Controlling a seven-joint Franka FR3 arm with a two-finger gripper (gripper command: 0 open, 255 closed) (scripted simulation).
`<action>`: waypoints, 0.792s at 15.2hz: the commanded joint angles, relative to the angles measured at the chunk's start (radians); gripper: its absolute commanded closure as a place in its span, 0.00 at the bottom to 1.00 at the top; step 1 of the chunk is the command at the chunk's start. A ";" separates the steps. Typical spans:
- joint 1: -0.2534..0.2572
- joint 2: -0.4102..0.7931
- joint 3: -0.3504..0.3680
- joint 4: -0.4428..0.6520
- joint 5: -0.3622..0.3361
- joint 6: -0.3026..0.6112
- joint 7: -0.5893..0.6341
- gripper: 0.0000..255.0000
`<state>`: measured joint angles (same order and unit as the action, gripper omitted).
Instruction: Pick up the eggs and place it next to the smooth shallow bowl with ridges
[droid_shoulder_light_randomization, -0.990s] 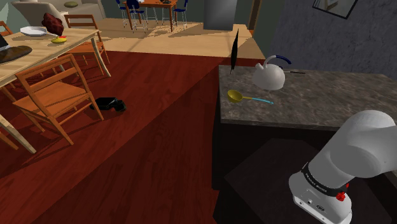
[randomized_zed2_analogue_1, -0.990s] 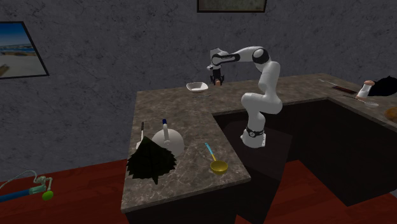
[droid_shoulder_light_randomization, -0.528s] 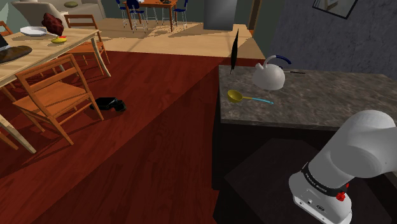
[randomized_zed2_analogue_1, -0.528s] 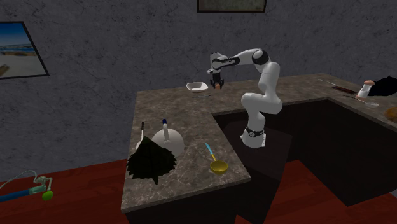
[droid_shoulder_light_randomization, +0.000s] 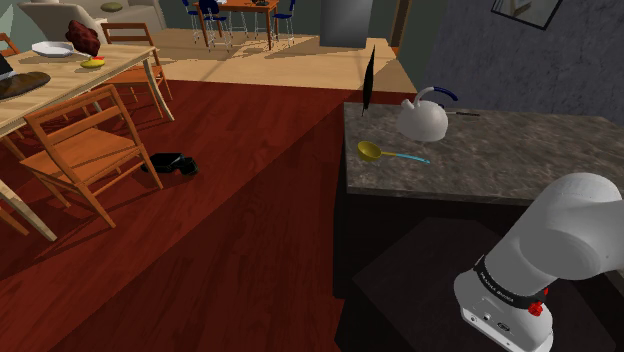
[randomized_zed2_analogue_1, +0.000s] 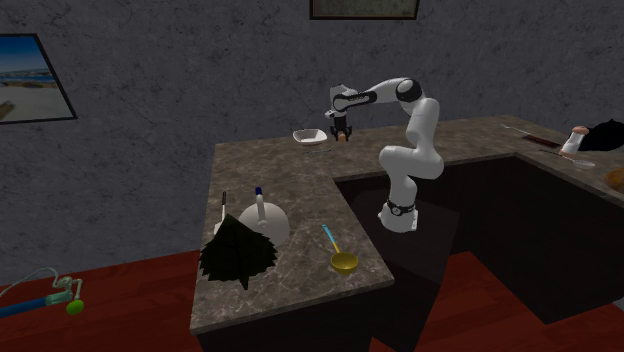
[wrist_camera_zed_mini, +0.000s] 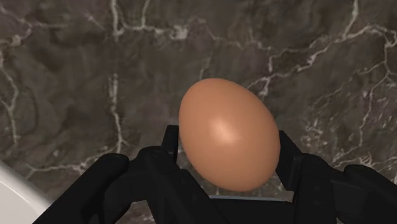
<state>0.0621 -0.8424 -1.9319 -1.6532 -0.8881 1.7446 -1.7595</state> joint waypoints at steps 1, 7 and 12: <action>0.000 0.000 0.000 0.000 0.000 0.000 0.000 1.00; 0.000 0.000 0.000 0.000 0.000 0.000 0.000 0.00; 0.019 0.039 0.038 0.079 0.047 -0.088 -0.029 0.00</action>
<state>0.0813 -0.8086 -1.8991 -1.5820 -0.8468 1.6669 -1.7839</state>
